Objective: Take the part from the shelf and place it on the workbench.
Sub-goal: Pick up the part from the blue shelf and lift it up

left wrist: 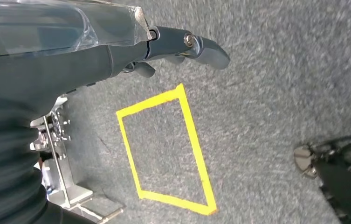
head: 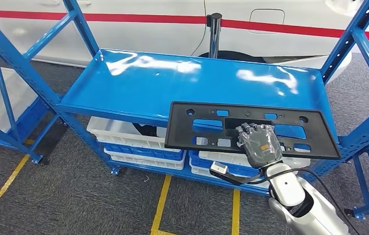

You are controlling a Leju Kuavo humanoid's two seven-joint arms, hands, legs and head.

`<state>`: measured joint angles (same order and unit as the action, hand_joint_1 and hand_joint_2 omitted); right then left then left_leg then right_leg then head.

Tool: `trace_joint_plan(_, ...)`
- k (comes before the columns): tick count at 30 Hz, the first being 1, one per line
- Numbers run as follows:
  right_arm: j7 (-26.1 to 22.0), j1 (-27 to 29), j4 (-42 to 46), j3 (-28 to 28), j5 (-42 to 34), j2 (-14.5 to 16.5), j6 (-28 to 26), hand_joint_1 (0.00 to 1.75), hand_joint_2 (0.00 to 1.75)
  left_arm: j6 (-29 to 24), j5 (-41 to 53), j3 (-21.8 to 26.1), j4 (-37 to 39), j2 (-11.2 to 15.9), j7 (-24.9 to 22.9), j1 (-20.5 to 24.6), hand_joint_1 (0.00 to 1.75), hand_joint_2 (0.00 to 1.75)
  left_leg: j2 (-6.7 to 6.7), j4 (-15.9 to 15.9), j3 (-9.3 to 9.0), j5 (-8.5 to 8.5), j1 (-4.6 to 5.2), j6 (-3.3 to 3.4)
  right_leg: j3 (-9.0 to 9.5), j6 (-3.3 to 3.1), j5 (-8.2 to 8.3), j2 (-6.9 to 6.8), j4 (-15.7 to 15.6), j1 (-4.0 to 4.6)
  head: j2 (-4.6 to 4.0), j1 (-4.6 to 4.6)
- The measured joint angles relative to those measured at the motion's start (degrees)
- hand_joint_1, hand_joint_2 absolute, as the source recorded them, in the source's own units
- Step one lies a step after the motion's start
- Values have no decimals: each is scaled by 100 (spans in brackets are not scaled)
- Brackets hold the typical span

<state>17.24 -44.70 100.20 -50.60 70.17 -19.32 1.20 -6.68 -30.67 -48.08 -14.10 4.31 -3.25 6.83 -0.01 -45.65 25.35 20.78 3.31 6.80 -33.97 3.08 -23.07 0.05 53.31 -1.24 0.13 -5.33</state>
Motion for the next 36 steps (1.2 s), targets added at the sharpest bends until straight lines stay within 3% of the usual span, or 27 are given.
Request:
trace_joint_plan(2,-4,10,8,12,-51,-3,2,175,175,4,-1,-2,0,-14,1,-2,0,175,5,-35,115,-73,-32,2,-296,26,-563,6,822,13,0,4)
trace_joint_plan(3,-3,22,10,18,-83,-4,3,175,175,5,-2,-2,0,-21,1,-4,0,175,5,-84,191,-97,-37,-4,-424,43,-755,5,1249,9,0,4)
trace_joint_plan(4,-2,37,10,24,-116,-5,5,175,175,5,-3,-3,0,-31,1,-7,0,175,6,-128,271,-123,-39,-12,-482,56,-827,5,1532,5,0,3)
trace_joint_plan(5,2,48,10,30,-143,-6,5,175,175,7,-3,-3,0,-39,1,-9,0,175,6,-169,350,-153,-41,-25,-437,65,-775,4,1601,4,0,3)
trace_joint_plan(6,7,53,11,35,-162,-6,5,175,175,9,-3,-4,0,-47,1,-12,0,175,6,-204,422,-182,-44,-41,-269,67,-622,4,1424,4,0,2)
trace_joint_plan(8,26,53,21,60,-201,-7,3,175,175,13,-4,-5,0,-61,4,-15,0,175,6,-270,534,-230,-38,-81,322,53,-339,3,597,8,0,2)
trace_joint_plan(10,50,49,40,106,-234,-8,-2,175,175,13,-11,-5,0,-66,16,-14,0,175,9,-322,612,-292,-22,-127,776,9,-273,5,-130,23,0,-2)
trace_joint_plan(11,61,48,49,128,-249,-9,-4,175,175,13,-15,-5,0,-66,22,-14,0,175,10,-337,643,-327,-18,-150,849,-17,-284,7,-281,33,0,-4)
trace_joint_plan(13,80,55,56,167,-277,-15,-8,175,175,11,-20,-5,4,-59,28,-20,0,175,-8,-369,704,-358,-15,-198,789,-90,-231,4,-311,11,0,-4)
trace_joint_plan(14,86,56,61,184,-290,-21,-10,175,175,12,-20,-5,8,-59,30,-24,0,175,-19,-473,763,-252,-25,-244,742,-132,-194,-2,-309,-8,0,-8)
trace_joint_plan(15,92,59,64,201,-299,-27,-11,175,175,13,-20,-6,11,-59,30,-30,0,175,-29,-704,857,-43,-50,-306,684,-175,-146,-8,-308,-32,0,-12)
trace_joint_plan(18,121,61,75,257,-328,-40,-22,175,175,14,-20,-9,13,-67,32,-33,0,175,-26,-2003,1247,821,-208,-498,491,-215,-7,-13,-279,-52,0,-23)
trace_joint_plan(19,134,63,78,278,-340,-45,-26,175,175,13,-22,-10,13,-67,33,-31,0,175,-26,-2335,1305,951,-251,-531,426,-206,37,-13,-266,-53,0,-23)
trace_joint_plan(20,145,66,81,301,-352,-51,-28,175,175,13,-27,-12,13,-68,33,-30,0,175,-26,-2459,1264,955,-282,-551,363,-196,82,-13,-255,-54,0,-23)
trace_joint_plan(21,152,67,86,324,-360,-55,-32,175,175,13,-32,-17,13,-68,34,-29,0,175,-26,-2336,1106,849,-300,-554,301,-183,130,-10,-248,-55,0,-22)
trace_joint_plan(23,163,62,101,383,-386,-60,-42,175,175,9,-45,-34,13,-67,34,-19,0,175,-32,-1522,519,558,-298,-503,203,-151,229,0,-249,-57,0,-22)
trace_joint_plan(25,174,49,115,471,-415,-67,-69,175,175,2,-59,-46,13,-65,35,0,0,175,-37,-614,-57,462,-248,-425,134,-93,331,5,-256,-57,0,-23)
trace_joint_plan(26,176,38,119,511,-428,-70,-89,175,175,-3,-70,-50,13,-64,36,9,0,175,-38,-372,-193,468,-223,-396,103,-58,389,3,-266,-60,0,-23)
trace_joint_plan(28,186,27,123,570,-455,-82,-124,175,175,-8,-96,-59,13,-65,36,13,0,175,-31,-246,-181,421,-213,-346,42,13,476,2,-280,-62,0,-22)
trace_joint_plan(29,192,25,123,592,-470,-92,-133,175,175,-9,-108,-65,13,-68,36,8,0,175,-24,-252,-126,364,-218,-317,-4,35,420,3,-236,-62,0,-21)
trace_joint_plan(30,198,29,123,615,-485,-103,-139,175,175,-9,-115,-74,13,-71,33,4,0,175,-14,-250,-65,299,-226,-274,-87,47,227,4,-67,-60,0,-20)
trace_joint_plan(31,205,33,123,636,-500,-115,-146,175,175,-8,-119,-84,13,-74,29,2,0,175,-5,-249,9,227,-231,-232,-209,51,-71,3,242,-57,0,-17)
trace_joint_plan(33,224,48,123,670,-529,-134,-154,175,175,-7,-122,-99,13,-78,21,1,0,175,0,-279,177,100,-203,-167,-485,50,-692,2,1149,-44,0,-13)
trace_joint_plan(34,232,60,123,686,-537,-145,-155,175,175,-6,-123,-103,13,-78,18,-1,0,175,-1,-296,268,38,-189,-155,-566,53,-823,2,1545,-37,0,-12)
trace_joint_plan(35,239,70,123,703,-540,-155,-155,175,175,-6,-124,-106,13,-79,14,-3,0,175,-1,-316,362,-21,-175,-150,-569,52,-802,2,1778,-29,0,-12)
trace_joint_plan(36,243,77,123,720,-541,-162,-155,175,175,-5,-124,-108,13,-80,9,-6,0,175,-2,-340,457,-81,-165,-152,-469,45,-659,2,1798,-22,0,-11)
